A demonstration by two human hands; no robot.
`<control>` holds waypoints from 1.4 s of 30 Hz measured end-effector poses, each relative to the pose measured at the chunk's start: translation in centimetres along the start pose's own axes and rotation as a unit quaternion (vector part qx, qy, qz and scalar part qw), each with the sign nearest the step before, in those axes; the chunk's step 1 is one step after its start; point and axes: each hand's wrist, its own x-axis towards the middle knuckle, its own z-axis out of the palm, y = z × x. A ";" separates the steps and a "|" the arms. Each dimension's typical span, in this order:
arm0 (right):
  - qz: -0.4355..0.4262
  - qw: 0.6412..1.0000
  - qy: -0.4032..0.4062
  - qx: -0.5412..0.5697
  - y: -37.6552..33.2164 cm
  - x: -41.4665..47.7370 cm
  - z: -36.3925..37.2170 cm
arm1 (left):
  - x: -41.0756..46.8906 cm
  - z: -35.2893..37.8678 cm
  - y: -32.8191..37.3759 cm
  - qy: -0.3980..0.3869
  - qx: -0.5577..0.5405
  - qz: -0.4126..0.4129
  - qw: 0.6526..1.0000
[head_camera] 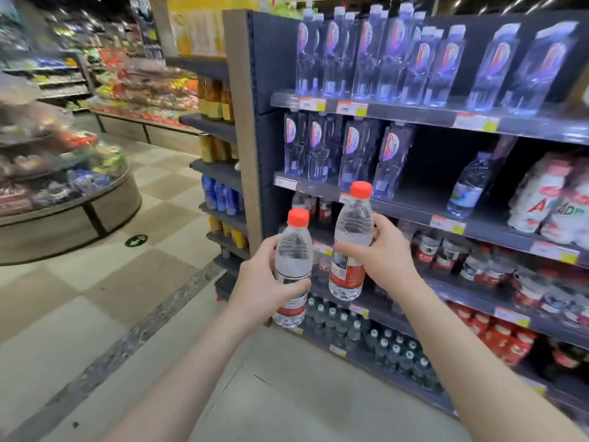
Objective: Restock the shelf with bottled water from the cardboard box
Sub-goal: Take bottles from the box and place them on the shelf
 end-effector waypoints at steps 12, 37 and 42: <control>0.082 0.996 0.027 -0.012 12.3 21.5 13.6 | 22.1 1.8 -15.3 -0.090 -0.012 0.019 0.996; 0.023 0.998 0.051 0.018 37.9 43.0 27.3 | 34.5 17.8 -49.7 -0.077 -0.033 0.219 0.972; -0.001 0.991 0.121 0.057 37.9 44.2 27.5 | 35.1 19.5 -51.6 -0.067 -0.042 0.229 0.970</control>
